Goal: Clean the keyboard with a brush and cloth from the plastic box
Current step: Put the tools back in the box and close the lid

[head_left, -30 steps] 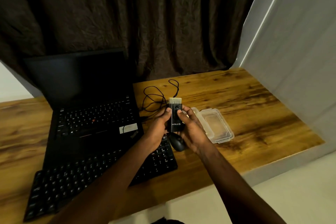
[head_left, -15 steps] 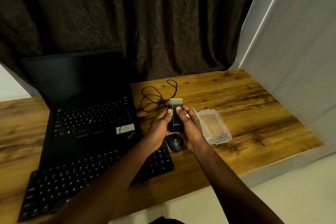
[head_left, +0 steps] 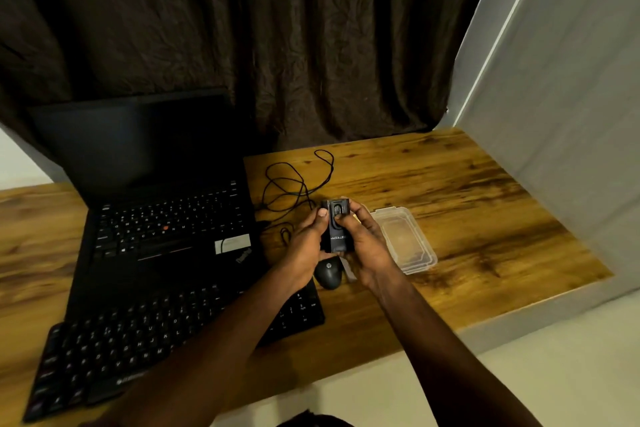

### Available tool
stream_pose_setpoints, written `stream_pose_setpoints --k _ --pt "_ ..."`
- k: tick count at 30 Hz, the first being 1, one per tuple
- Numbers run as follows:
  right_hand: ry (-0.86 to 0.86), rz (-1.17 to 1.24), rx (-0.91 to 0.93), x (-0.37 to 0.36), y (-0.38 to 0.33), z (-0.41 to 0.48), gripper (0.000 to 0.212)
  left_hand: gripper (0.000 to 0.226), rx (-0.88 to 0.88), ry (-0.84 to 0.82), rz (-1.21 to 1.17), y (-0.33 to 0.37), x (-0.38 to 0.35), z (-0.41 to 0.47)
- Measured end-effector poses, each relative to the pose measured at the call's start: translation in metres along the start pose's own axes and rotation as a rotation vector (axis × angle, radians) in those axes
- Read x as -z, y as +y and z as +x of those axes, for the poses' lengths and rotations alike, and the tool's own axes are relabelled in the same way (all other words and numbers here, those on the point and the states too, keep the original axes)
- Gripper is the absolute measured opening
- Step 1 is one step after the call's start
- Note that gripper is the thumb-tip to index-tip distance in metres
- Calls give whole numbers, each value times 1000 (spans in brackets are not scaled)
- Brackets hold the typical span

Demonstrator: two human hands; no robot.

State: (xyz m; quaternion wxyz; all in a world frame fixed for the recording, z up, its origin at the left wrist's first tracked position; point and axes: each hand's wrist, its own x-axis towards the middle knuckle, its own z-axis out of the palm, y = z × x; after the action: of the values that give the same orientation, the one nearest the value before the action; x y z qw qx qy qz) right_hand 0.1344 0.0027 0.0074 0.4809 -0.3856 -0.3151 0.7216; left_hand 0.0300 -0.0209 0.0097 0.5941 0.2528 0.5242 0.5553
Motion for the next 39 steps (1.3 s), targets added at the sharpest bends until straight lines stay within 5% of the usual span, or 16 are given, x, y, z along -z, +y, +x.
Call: stream_pose_setpoints --k 4,9,12,15,20,24,29,35,39 --pt "-20 -129 48 6 -1 1 38 26 19 -2 -23 0 -3 2" --pt "-80 -731 215 24 -1 3 62 20 106 63 87 -6 1 12" --pt "67 -1176 373 34 1 6 68 27 78 70 208 -10 4 18" --pt "208 -1276 266 38 0 7 69 31 -132 132 580 -14 6 22" --pt "300 -1786 161 39 -1 14 55 122 -203 -82 1248 -18 16 16" --pt "198 -1849 125 38 -1 13 61 155 -186 -194 1469 -25 16 16" --pt "74 -1978 85 39 1 14 76 151 -180 -165 1496 -27 12 21" --pt "14 -1957 55 43 -11 12 56 153 -174 -162 1509 -27 17 29" --pt "256 -1712 437 60 -24 17 32 154 -187 -154 1541 -30 19 32"
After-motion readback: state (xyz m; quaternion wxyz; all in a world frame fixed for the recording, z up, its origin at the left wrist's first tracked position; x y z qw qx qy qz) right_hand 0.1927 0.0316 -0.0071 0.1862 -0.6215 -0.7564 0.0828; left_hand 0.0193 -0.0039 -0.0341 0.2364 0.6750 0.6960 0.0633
